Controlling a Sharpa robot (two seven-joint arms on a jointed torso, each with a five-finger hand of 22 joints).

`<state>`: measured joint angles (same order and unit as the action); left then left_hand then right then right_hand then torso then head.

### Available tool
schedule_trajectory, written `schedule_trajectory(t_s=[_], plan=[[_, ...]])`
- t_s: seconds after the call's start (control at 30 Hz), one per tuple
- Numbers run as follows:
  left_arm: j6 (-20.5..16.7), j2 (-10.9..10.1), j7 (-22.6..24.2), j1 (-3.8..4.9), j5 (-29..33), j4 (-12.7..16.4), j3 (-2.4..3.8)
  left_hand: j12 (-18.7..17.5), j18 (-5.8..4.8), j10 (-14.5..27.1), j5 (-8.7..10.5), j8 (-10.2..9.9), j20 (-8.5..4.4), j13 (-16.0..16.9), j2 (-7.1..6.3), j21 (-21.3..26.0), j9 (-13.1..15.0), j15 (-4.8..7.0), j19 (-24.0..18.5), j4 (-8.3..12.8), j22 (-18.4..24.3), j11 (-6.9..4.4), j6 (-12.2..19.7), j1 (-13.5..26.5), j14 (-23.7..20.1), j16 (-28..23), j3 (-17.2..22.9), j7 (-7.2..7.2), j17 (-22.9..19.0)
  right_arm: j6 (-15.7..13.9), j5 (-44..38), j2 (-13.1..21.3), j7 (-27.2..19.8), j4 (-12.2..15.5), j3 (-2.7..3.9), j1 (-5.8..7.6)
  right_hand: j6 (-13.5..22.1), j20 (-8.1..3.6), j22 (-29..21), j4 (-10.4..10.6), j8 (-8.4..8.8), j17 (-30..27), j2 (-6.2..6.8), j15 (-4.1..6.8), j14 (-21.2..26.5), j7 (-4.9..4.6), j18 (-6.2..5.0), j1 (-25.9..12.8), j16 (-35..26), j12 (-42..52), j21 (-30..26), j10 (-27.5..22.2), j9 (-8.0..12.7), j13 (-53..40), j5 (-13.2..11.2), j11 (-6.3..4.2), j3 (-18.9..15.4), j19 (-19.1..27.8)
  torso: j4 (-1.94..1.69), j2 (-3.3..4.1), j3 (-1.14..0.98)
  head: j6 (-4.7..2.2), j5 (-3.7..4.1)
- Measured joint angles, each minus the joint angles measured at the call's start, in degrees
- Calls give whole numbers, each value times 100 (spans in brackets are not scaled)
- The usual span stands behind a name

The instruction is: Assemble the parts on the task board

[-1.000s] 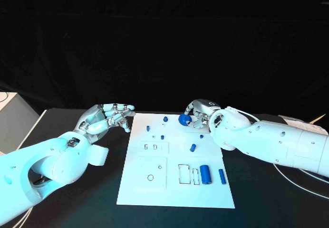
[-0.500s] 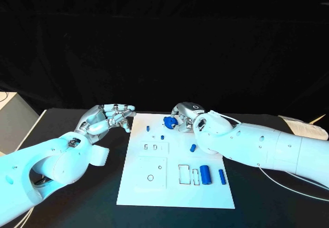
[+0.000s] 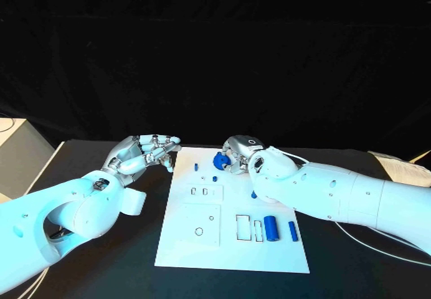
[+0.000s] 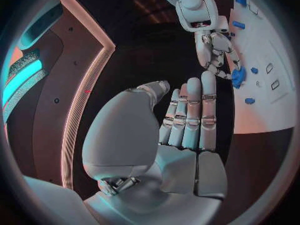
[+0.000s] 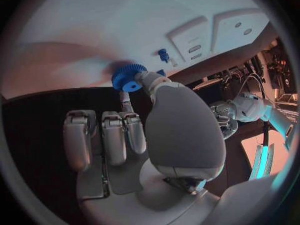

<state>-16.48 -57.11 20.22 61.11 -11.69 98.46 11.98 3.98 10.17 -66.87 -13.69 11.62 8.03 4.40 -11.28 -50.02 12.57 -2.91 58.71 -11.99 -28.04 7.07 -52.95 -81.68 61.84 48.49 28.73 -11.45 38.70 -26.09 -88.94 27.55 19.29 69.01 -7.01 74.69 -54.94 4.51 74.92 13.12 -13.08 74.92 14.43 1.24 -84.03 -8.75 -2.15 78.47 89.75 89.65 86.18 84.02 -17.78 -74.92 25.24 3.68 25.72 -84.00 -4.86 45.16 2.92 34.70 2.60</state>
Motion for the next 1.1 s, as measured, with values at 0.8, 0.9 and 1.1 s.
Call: schedule_trajectory(t_s=[0.8, 0.9, 1.1], plan=[[50, 17, -50, 1, -13, 1, 0, 0, 0, 0, 0, 0, -2, 1, 0, 0, 4, 0, 3, 14, -6, 0, 0, 0, 0, 0, 14, 0, 0, -4, 2, -187, 27, -110, 2, -7, -2, 1, -1, -8, -69, 0, 38, -1, 0, 7, 0, -37, 0, 0, 0, 0, 0, 1, -33, 0, 5, 0, 11, -1, -12, -4, -23], [53, 18, -53, 1, -14, 1, 0, 0, 0, 0, 0, 0, -2, 0, 0, 0, 4, 0, 3, 14, -6, 0, 0, 0, 0, 0, 14, 0, 0, -2, 4, -221, 27, -139, 2, -7, -4, 1, -1, -17, -70, 0, 52, -1, 0, 8, 0, -52, 0, 0, 0, 0, -2, 1, -46, 0, 14, 0, 11, -1, -11, -8, -21], [58, 22, -59, 1, -16, 0, 0, 0, 0, 0, 0, 0, -2, 0, 0, 1, 3, 0, 3, 14, -6, 0, 0, 0, 0, 0, 14, 0, 0, 8, 6, -277, 27, -208, 4, -5, -4, 1, -2, -18, -71, 0, 36, -1, -1, 9, 0, -99, 0, 0, 0, 0, -4, 2, -96, 0, 15, 0, 13, 1, -13, -9, -16]])
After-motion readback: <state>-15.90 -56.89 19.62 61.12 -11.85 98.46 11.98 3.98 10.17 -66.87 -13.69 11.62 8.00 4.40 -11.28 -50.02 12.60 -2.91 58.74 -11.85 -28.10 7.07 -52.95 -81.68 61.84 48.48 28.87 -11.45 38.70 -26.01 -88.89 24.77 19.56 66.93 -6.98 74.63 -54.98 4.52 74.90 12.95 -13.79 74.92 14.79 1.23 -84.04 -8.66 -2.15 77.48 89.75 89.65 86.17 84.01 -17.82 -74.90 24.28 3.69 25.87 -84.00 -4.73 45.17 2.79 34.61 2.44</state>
